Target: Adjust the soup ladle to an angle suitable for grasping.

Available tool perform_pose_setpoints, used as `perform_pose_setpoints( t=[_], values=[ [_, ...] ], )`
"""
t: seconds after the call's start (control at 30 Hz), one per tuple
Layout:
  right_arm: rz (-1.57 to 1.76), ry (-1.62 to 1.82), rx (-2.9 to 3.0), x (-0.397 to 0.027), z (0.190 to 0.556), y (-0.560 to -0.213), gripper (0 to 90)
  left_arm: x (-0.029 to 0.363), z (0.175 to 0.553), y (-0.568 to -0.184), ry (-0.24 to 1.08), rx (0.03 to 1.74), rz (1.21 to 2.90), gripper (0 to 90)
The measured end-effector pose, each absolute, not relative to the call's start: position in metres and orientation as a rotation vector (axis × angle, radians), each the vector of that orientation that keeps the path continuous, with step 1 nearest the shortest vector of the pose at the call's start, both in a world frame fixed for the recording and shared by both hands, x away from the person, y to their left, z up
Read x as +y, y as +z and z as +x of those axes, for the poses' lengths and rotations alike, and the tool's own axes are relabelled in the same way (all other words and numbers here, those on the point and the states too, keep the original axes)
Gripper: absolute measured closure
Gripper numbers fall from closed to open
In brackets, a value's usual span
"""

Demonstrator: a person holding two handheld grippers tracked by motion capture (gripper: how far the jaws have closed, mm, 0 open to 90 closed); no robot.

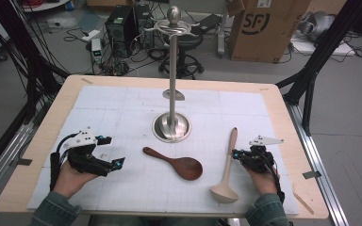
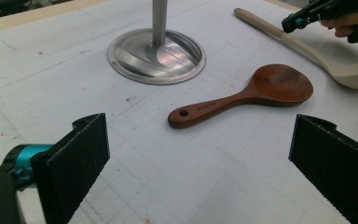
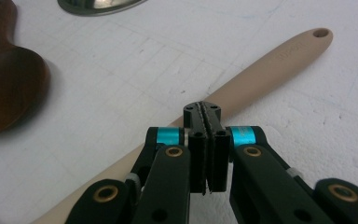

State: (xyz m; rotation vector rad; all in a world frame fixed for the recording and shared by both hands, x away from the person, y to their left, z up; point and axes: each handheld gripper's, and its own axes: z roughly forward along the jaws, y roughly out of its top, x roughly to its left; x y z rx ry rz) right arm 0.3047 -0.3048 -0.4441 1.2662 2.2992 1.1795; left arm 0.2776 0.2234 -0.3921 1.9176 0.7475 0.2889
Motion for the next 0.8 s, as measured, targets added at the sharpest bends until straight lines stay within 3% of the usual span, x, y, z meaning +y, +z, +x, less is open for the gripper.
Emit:
perform_pose_setpoints(
  t=[0.8],
  values=[
    [1.257, 1.193, 2.309, -0.2996, 0.3053, -0.4476, 89.8, 0.2224, 0.2781, -0.3928, 0.279, 0.745, 1.920, 5.6]
  ],
)
